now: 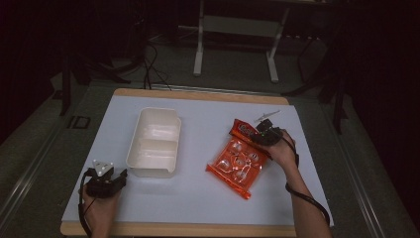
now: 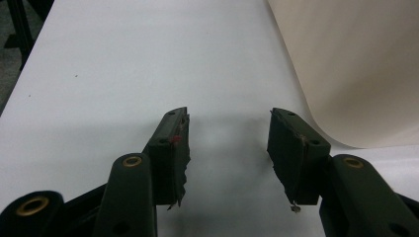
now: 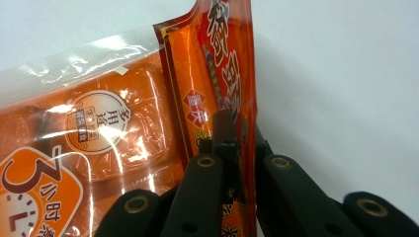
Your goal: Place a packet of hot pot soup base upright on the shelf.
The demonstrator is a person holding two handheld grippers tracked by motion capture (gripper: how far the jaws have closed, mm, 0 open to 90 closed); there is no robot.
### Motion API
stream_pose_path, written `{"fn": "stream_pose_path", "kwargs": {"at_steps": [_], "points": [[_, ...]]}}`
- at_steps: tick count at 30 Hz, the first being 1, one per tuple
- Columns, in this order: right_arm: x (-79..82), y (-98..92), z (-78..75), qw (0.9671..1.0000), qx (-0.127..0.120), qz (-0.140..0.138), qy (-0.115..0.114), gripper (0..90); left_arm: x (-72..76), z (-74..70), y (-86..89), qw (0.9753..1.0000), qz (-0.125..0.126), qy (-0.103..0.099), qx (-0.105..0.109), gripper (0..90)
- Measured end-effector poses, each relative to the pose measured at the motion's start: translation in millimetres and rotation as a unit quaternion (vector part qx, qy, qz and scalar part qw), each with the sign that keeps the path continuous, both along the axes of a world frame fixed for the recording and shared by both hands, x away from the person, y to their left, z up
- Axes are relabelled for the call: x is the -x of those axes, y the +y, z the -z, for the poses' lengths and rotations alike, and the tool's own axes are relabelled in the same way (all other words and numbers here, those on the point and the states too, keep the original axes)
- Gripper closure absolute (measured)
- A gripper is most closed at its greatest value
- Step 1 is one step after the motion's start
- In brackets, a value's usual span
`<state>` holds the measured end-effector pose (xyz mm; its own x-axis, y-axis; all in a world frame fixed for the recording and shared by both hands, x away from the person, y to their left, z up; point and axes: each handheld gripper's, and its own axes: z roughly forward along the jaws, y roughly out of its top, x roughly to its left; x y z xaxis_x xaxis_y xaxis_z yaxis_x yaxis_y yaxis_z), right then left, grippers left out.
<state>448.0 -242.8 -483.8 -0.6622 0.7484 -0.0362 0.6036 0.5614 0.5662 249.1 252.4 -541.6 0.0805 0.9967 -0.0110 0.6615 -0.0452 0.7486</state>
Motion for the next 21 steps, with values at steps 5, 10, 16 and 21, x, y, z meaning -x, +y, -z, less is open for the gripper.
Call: {"fn": "stream_pose_path", "kwargs": {"at_steps": [5, 10, 16, 21], "points": [[-0.7, -3.9, -13.4, 1.0, -0.002, 0.003, -0.008, 89.9, 0.2, 0.0, -0.1, 1.0, 0.0, 0.0, 0.0, 50.8], [-1.3, -9.8, -28.9, 0.9996, -0.005, 0.016, -0.024, 90.0, 0.0, 0.2, -0.4, 1.0, 0.0, 0.001, -0.001, 50.8], [-1.2, -14.0, -47.6, 0.999, -0.01, 0.022, -0.037, 89.9, 0.0, 0.2, -0.5, 1.0, 0.001, 0.001, -0.002, 50.8], [-1.7, -16.1, -68.4, 0.9982, -0.015, 0.024, -0.052, 90.0, -0.1, 0.3, -0.5, 1.0, 0.001, 0.001, -0.002, 50.8]]}}
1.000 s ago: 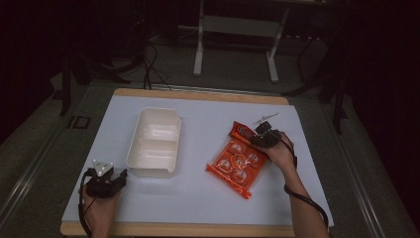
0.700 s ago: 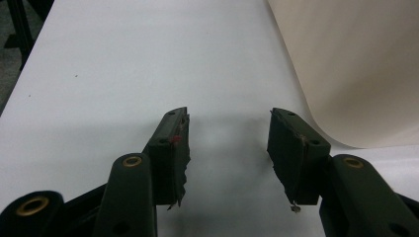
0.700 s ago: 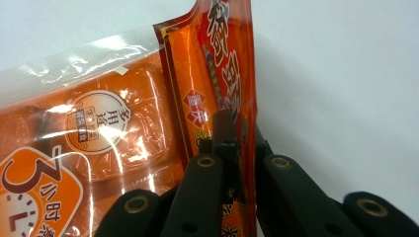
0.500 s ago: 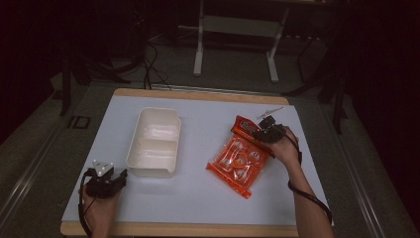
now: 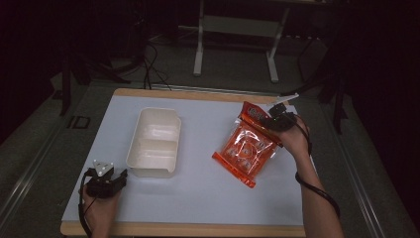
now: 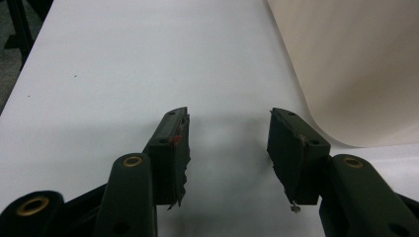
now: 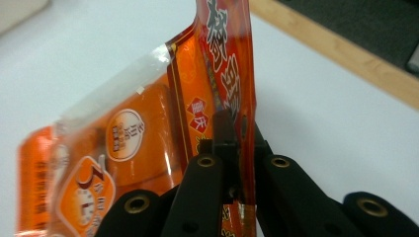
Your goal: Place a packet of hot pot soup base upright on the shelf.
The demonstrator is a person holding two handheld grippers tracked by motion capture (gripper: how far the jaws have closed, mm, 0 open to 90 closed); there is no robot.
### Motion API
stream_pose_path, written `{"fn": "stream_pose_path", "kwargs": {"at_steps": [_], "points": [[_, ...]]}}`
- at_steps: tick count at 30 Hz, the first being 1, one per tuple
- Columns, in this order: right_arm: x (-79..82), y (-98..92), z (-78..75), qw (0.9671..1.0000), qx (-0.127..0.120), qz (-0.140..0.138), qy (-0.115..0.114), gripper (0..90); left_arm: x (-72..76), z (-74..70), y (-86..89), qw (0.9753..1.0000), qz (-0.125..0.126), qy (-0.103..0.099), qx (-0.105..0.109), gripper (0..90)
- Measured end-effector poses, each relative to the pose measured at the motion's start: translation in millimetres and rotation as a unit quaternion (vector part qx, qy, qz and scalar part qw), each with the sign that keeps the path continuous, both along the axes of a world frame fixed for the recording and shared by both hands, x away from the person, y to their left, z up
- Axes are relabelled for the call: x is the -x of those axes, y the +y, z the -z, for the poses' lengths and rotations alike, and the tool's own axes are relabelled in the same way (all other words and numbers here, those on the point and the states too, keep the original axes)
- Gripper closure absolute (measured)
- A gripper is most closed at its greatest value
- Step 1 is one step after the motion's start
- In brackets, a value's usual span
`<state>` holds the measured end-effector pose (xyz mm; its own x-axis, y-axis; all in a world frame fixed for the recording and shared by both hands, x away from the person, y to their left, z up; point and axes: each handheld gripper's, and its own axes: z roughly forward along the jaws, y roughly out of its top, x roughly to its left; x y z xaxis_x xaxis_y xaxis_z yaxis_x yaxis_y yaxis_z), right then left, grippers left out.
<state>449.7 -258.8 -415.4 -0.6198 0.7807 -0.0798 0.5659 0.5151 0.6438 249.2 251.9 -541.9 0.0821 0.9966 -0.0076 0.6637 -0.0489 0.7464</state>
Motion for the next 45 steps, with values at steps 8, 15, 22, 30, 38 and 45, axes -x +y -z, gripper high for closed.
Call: {"fn": "stream_pose_path", "kwargs": {"at_steps": [8, 15, 22, 30, 38, 45], "points": [[6.0, 6.0, -36.9, 0.9993, -0.012, -0.017, -0.032, 90.0, 0.2, -0.2, -0.2, 1.0, -0.001, 0.0, -0.001, 50.7], [15.1, 18.8, -61.5, 0.9965, -0.049, -0.059, -0.033, 90.0, 0.2, -0.1, -0.3, 1.0, -0.001, 0.0, -0.001, 50.7], [24.0, 37.7, -73.0, 0.9899, -0.078, -0.118, 0.01, 89.9, 0.2, -0.1, -0.5, 1.0, -0.001, 0.0, -0.002, 50.8], [27.2, 56.4, -68.7, 0.987, -0.063, -0.143, 0.038, 89.5, 0.3, -0.1, -0.6, 1.0, 0.0, -0.001, -0.001, 50.7], [25.1, 65.1, -56.4, 0.9853, -0.032, -0.151, 0.073, 84.3, 0.4, -0.3, -0.6, 1.0, 0.0, -0.001, -0.002, 50.8], [22.6, 66.1, -51.3, 0.9851, -0.022, -0.145, 0.09, 84.9, 0.6, -0.4, -0.6, 1.0, 0.0, -0.001, -0.001, 50.7]]}}
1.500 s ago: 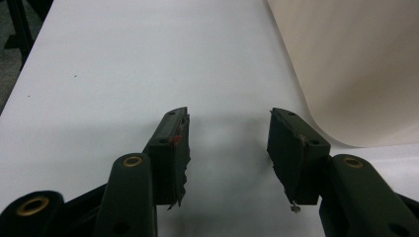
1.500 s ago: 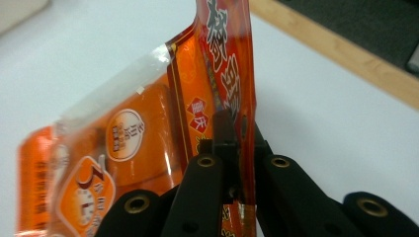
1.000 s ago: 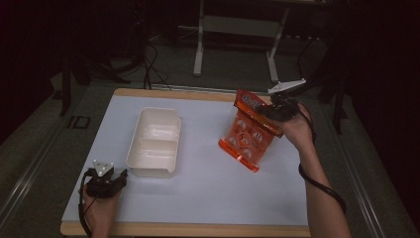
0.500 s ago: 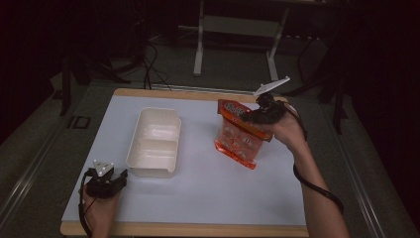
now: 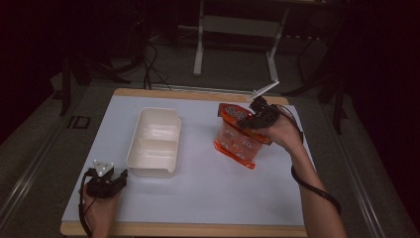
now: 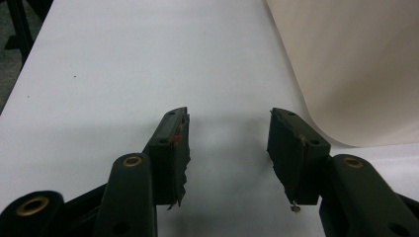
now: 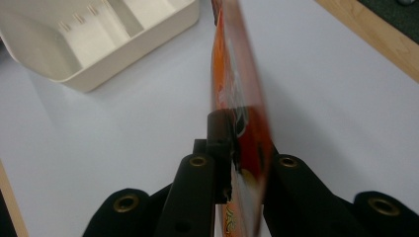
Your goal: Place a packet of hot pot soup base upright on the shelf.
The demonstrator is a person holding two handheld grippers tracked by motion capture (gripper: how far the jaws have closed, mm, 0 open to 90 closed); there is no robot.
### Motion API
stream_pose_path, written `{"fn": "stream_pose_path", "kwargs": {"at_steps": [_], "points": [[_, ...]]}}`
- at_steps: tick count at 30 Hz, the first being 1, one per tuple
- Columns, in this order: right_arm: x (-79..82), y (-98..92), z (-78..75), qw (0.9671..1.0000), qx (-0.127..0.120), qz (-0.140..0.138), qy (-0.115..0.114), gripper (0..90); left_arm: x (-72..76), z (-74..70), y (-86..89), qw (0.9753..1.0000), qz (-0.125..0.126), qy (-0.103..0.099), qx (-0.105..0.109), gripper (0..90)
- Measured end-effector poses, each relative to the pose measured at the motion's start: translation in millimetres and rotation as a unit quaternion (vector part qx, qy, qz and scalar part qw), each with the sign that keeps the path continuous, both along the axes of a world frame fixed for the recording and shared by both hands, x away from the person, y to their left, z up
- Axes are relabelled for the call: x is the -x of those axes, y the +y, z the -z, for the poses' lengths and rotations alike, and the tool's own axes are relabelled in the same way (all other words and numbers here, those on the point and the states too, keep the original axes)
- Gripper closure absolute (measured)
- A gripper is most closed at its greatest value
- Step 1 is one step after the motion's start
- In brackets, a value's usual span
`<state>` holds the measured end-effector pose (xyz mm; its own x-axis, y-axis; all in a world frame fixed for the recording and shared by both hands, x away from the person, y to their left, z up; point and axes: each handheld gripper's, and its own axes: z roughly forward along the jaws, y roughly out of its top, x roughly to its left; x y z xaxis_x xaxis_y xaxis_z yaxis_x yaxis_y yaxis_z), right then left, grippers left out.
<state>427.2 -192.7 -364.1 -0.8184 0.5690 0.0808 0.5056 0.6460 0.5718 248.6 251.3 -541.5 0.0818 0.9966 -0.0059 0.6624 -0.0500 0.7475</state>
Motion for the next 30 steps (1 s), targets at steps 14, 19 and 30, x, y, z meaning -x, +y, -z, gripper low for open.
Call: {"fn": "stream_pose_path", "kwargs": {"at_steps": [14, 19, 30], "points": [[5.7, -3.0, 3.8, 0.9998, -0.001, 0.01, -0.019, 89.3, 0.1, 0.0, 0.0, 1.0, 0.0, 0.0, 0.0, 50.8], [8.9, -10.5, 3.5, 0.9992, -0.026, 0.019, -0.022, 89.6, 0.0, 0.0, -0.2, 1.0, 0.001, -0.001, -0.002, 50.7], [16.6, -6.9, -5.3, 0.9991, -0.03, 0.014, -0.027, 89.7, 0.2, -0.2, -0.1, 1.0, 0.001, -0.001, -0.001, 50.7]]}}
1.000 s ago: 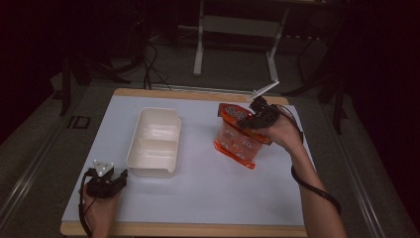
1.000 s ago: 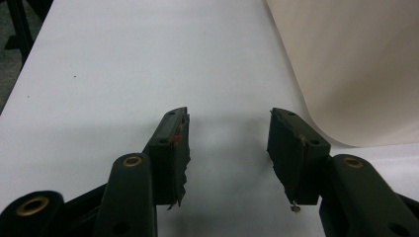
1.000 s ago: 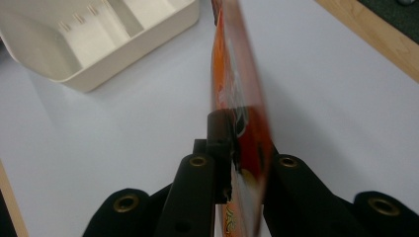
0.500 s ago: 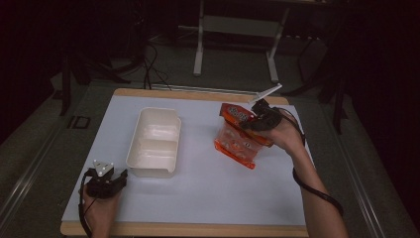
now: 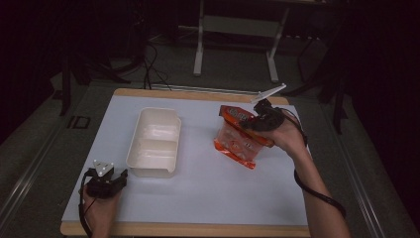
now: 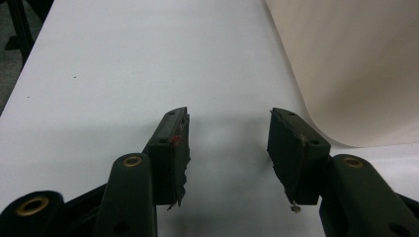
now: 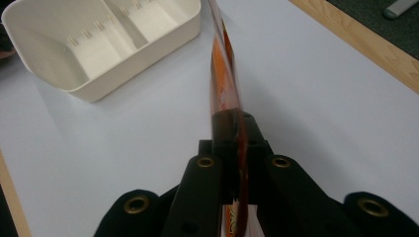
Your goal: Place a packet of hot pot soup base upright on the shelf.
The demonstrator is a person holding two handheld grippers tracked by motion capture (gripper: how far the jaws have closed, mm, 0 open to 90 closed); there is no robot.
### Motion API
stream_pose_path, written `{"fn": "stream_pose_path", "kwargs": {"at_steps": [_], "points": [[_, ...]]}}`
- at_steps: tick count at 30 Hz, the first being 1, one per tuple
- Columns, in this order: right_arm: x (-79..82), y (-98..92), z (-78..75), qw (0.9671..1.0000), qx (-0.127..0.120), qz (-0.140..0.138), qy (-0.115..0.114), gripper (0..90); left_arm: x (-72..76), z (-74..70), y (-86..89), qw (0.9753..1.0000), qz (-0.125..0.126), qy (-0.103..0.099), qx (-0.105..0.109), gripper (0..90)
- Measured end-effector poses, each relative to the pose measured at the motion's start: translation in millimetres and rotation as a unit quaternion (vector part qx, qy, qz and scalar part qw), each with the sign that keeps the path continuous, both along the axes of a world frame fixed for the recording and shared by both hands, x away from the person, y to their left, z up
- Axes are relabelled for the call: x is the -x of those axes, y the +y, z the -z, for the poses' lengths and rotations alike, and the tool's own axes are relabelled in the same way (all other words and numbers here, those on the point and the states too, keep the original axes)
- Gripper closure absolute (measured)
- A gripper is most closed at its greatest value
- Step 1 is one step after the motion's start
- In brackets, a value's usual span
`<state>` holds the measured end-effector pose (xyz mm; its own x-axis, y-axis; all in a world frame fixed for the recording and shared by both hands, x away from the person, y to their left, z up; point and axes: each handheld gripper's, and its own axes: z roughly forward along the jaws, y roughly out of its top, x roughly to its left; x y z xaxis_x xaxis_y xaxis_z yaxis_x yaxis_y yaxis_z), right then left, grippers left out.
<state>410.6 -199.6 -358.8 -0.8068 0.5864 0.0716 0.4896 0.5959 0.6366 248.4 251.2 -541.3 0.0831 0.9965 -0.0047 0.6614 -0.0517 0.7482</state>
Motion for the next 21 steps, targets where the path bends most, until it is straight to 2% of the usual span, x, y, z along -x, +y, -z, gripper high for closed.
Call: {"fn": "stream_pose_path", "kwargs": {"at_steps": [21], "points": [[10.3, 23.1, -18.2, 0.9995, 0.002, -0.033, -0.005, 89.6, -0.2, 0.0, -0.1, 1.0, 0.0, -0.001, 0.0, 50.7]]}}
